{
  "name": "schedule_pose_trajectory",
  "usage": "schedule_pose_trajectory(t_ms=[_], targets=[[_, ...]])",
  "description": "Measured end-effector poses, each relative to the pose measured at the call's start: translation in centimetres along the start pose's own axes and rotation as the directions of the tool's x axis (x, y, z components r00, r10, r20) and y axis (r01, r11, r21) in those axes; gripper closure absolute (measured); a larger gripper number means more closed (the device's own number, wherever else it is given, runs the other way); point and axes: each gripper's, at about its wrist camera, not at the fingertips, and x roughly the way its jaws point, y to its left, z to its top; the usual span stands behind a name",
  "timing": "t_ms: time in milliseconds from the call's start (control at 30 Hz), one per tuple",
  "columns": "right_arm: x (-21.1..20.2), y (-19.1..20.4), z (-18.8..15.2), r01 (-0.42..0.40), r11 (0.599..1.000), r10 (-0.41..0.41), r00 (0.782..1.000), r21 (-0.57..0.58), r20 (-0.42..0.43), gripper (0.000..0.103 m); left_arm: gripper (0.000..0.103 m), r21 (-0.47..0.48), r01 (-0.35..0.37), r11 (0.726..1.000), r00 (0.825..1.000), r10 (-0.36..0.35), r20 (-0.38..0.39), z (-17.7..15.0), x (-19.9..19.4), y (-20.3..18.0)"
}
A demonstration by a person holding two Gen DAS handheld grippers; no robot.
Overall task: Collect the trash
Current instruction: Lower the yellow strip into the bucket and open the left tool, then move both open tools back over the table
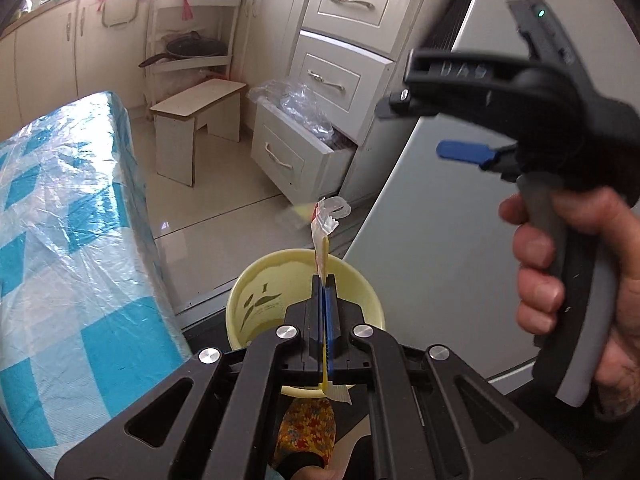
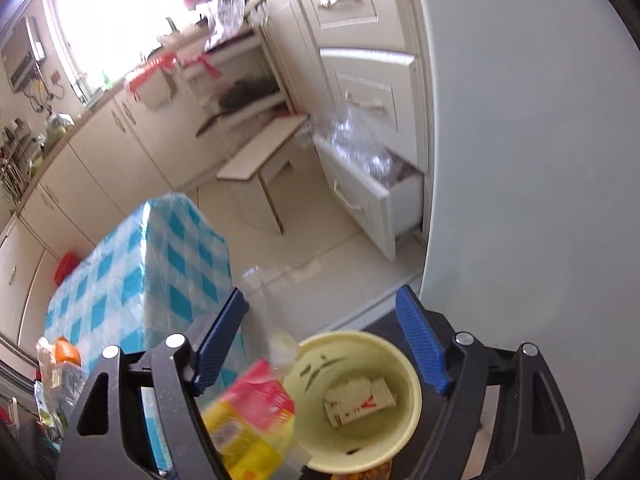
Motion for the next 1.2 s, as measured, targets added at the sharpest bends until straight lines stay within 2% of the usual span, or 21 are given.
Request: schedule_pose_trajectory(t_ms=[167, 233, 267, 300, 367, 467, 700, 833, 1000, 1200], targets=[[0.2, -0.2, 0.6, -0.034, 0.999, 0.034, 0.999, 0.032, -0.009, 0.027, 0.100, 0.030, -0.031, 0.999, 0.996, 0.033, -0.086, -0.2, 3.8, -1.2], [0.3, -0.2, 0.8, -0.040, 0.999, 0.040, 0.999, 0.036, -0.013, 0.027, 0.093, 0.042, -0.041, 0.998, 0.992, 0.045, -0.118, -0.3, 4.8, -1.6], [0.4, -0.2, 1.0, -0.040, 0.998, 0.041, 0.999, 0.037, -0.013, 0.027, 0.084, 0.047, -0.047, 0.998, 0.992, 0.053, -0.119, -0.4, 4.8, -1.7], [0.4, -0.3, 1.0, -0.043, 0.998, 0.044, 0.999, 0.039, -0.013, 0.027, 0.072, 0.049, -0.054, 0.997, 0.992, 0.060, -0.115, -0.5, 4.7, -1.8], [0.3, -0.3, 1.0, -0.048, 0.998, 0.048, 0.999, 0.041, -0.012, 0.027, 0.060, 0.053, -0.066, 0.996, 0.993, 0.071, -0.095, -0.7, 4.2, -2.0], [0.0, 0.1, 0.7, -0.059, 0.998, 0.059, 0.998, 0.030, -0.008, 0.027, 0.058, 0.058, -0.063, 0.996, 0.995, 0.067, -0.074, -0.2, 2.7, -2.1], [-0.7, 1.3, 0.8, -0.082, 0.997, 0.082, 0.996, -0.001, 0.033, 0.027, 0.040, 0.075, -0.119, 0.990, 0.992, 0.116, 0.042, -0.3, -4.4, -1.3], [-1.0, 3.1, 0.8, -0.093, 0.995, 0.096, 0.994, -0.044, 0.056, 0.027, 0.034, 0.040, -0.168, 0.985, 0.979, 0.162, 0.120, -0.9, -9.5, 0.4], [-1.0, 5.9, 0.6, -0.103, 0.988, 0.112, 0.991, -0.116, 0.070, 0.026, 0.029, -0.026, -0.238, 0.971, 0.952, 0.239, 0.190, -1.6, -14.9, 3.7], [-0.5, 9.2, 0.1, -0.132, 0.974, 0.144, 0.988, -0.185, 0.052, 0.026, 0.026, -0.160, -0.335, 0.928, 0.900, 0.366, 0.238, -3.3, -20.6, 8.7]])
